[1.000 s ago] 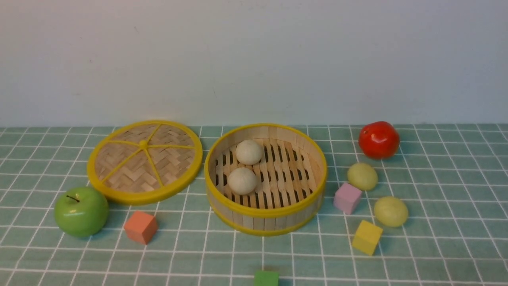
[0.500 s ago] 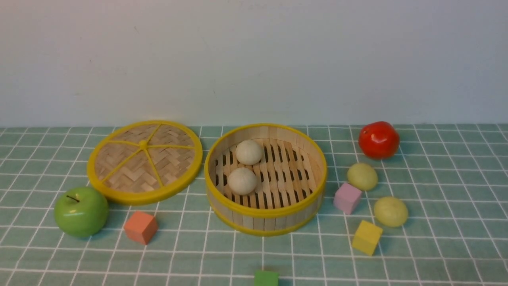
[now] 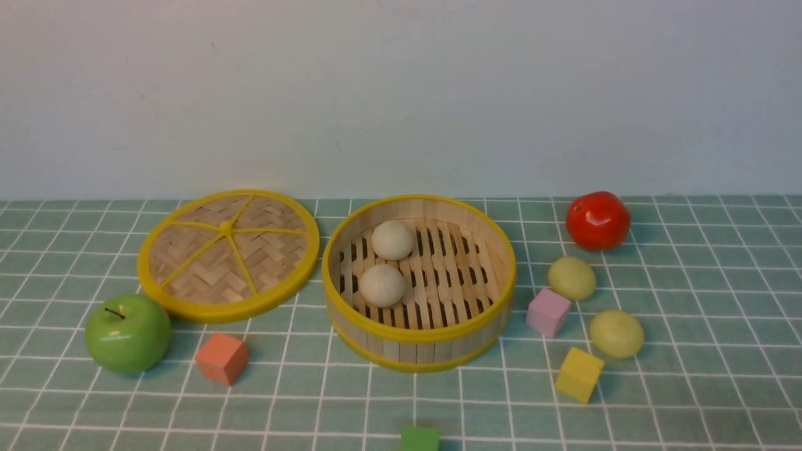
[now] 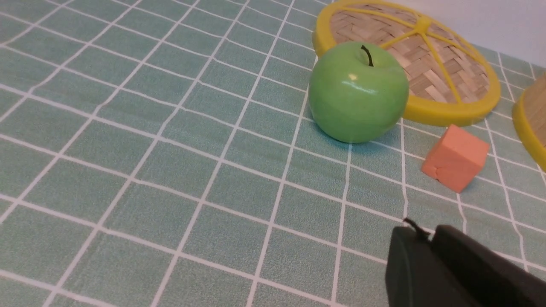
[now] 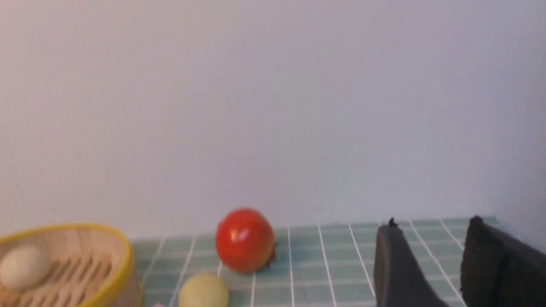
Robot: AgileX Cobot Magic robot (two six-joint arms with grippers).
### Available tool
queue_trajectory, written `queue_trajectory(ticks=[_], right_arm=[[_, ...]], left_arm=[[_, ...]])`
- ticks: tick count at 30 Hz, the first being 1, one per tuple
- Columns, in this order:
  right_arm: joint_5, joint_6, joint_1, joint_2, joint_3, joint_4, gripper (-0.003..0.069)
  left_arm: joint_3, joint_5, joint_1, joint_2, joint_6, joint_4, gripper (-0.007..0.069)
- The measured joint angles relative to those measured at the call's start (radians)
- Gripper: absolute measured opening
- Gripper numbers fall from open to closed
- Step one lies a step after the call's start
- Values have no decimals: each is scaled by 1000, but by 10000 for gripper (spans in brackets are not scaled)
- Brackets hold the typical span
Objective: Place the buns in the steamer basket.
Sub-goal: Use the right arm to grab a steamed stuffed bun
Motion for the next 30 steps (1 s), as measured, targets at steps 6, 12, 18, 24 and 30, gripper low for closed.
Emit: queue_trajectory(ticks=[6,12,18,24,30], right_arm=[[-65,72,0,0,-34,38,240],[-29,93,0,110,-228,55,240],[207,94,0,361,-481,56,240],[428,89,0,569,-549,42,240],[544,72,0,737,-549,53,240]], left_arm=[[0,0,0,0,0,0,70],[0,0,0,0,0,0,74],[0,0,0,0,0,3,79],[0,0,0,0,0,3,88],[0,0,0,0,0,3,91]])
